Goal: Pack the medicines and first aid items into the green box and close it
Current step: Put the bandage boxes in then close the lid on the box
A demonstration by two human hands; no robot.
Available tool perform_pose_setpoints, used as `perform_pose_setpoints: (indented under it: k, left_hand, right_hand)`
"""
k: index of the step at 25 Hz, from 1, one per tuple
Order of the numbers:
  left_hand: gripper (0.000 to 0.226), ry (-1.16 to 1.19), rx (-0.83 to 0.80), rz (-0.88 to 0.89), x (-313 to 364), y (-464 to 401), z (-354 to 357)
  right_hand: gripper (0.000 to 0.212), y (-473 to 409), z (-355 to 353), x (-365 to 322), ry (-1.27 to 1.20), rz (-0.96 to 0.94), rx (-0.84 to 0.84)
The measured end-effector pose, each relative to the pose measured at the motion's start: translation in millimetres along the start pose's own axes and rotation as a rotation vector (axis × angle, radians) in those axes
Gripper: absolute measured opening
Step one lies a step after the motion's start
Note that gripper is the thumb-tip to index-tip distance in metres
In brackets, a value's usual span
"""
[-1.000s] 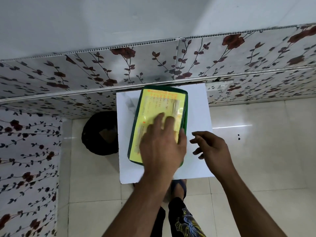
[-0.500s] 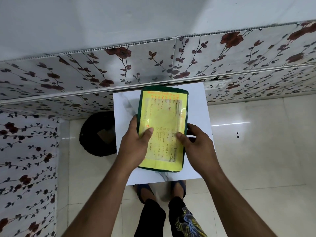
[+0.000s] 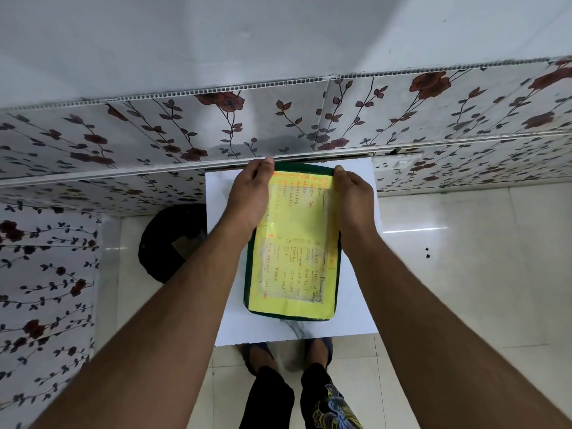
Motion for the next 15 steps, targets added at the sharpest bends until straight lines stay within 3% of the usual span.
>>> perform_pose_setpoints:
  k: [6, 15]
  left_hand:
    - [0.021, 0.039, 0.101, 0.029, -2.0, 4.1, -2.4]
    - [0.035, 0.05, 0.138, 0.069, -4.1, -2.4, -0.4]
  right_hand:
    - [0.031, -4.9, -0.1, 4.5, -0.08, -0.036, 0.016]
    - [0.032, -10.3, -1.6, 2.3, -0.018, -0.045, 0.032]
Point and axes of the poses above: each hand's wrist, its own y-axis away from the middle knuckle, its own z-axis out of the palm, x = y × z, the point moved 9 cm from there along -y, towards the middle knuckle, and after that the axes turned 11 degrees about -y, right-handed, at the moved point
